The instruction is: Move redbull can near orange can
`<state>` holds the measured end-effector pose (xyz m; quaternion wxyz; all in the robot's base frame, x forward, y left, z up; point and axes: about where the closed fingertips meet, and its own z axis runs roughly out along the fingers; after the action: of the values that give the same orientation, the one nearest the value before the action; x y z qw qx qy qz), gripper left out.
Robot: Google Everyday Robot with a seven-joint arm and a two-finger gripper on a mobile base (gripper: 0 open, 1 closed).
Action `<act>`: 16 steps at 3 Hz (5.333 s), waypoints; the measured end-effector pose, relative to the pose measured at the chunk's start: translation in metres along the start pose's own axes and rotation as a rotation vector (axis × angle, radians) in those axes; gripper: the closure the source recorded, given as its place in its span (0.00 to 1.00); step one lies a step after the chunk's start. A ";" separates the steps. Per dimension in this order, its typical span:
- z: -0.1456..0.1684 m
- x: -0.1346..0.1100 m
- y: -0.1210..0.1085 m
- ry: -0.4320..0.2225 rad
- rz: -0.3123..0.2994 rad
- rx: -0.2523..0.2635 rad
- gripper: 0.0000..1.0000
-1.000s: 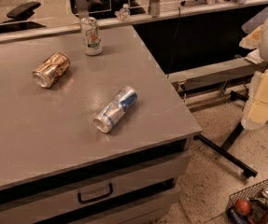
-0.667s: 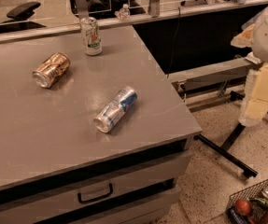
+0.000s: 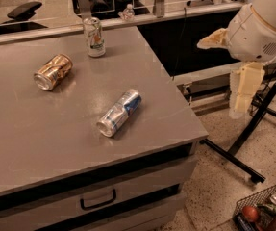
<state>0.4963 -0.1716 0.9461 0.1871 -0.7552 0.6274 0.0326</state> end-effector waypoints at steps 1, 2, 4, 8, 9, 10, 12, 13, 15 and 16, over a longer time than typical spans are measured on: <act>0.024 -0.020 -0.013 -0.140 -0.149 -0.049 0.00; 0.031 -0.024 -0.018 -0.175 -0.192 -0.049 0.17; 0.039 -0.030 -0.028 -0.193 -0.218 -0.049 0.00; 0.121 -0.090 -0.090 -0.307 -0.339 -0.228 0.00; 0.141 -0.116 -0.089 -0.311 -0.363 -0.290 0.00; 0.149 -0.131 -0.081 -0.341 -0.418 -0.310 0.00; 0.156 -0.146 -0.055 -0.402 -0.488 -0.342 0.16; 0.157 -0.149 -0.041 -0.429 -0.492 -0.358 0.39; 0.147 -0.147 -0.055 -0.442 -0.426 -0.308 0.94; 0.146 -0.137 -0.090 -0.408 -0.307 -0.242 1.00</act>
Offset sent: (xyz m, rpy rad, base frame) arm 0.0119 0.0260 -0.0119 0.0866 0.0153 0.1706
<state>0.5807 0.0161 0.8715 0.2206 -0.8361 0.4465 0.2299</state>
